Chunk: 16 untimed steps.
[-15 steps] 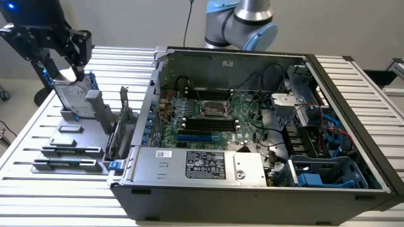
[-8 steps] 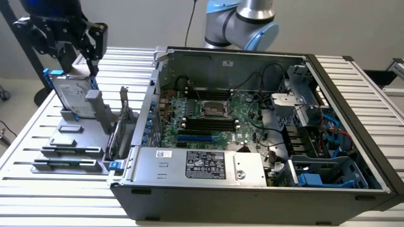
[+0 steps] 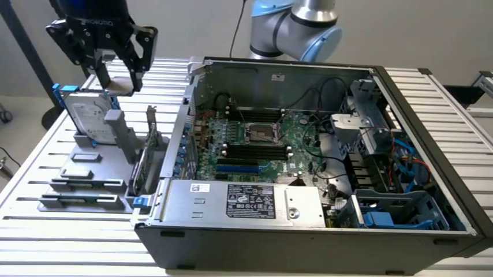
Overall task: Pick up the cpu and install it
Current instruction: 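Pick up the cpu and move it towards the insertion slot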
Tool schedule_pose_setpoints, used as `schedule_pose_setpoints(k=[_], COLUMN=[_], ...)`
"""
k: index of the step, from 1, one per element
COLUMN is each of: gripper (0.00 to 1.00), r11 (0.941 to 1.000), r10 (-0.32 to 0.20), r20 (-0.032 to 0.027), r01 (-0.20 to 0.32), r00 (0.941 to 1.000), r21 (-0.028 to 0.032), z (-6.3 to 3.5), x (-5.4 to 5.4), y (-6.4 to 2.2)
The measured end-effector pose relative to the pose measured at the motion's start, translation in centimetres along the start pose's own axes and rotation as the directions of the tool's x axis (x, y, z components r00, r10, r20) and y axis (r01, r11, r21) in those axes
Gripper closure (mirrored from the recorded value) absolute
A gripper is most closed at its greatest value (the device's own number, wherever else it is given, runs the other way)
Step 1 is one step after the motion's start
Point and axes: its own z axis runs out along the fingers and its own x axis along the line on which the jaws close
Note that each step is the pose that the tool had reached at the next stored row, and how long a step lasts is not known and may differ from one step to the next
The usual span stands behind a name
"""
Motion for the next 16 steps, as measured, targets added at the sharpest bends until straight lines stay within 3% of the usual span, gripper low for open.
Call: schedule_pose_setpoints(k=[16], gripper=[0.45], r11=[1.0000], r10=[0.000], r20=[0.0000], r01=[0.000], r00=[1.0000], r21=[0.0000], z=[-0.27], x=[-7.3], y=[1.28])
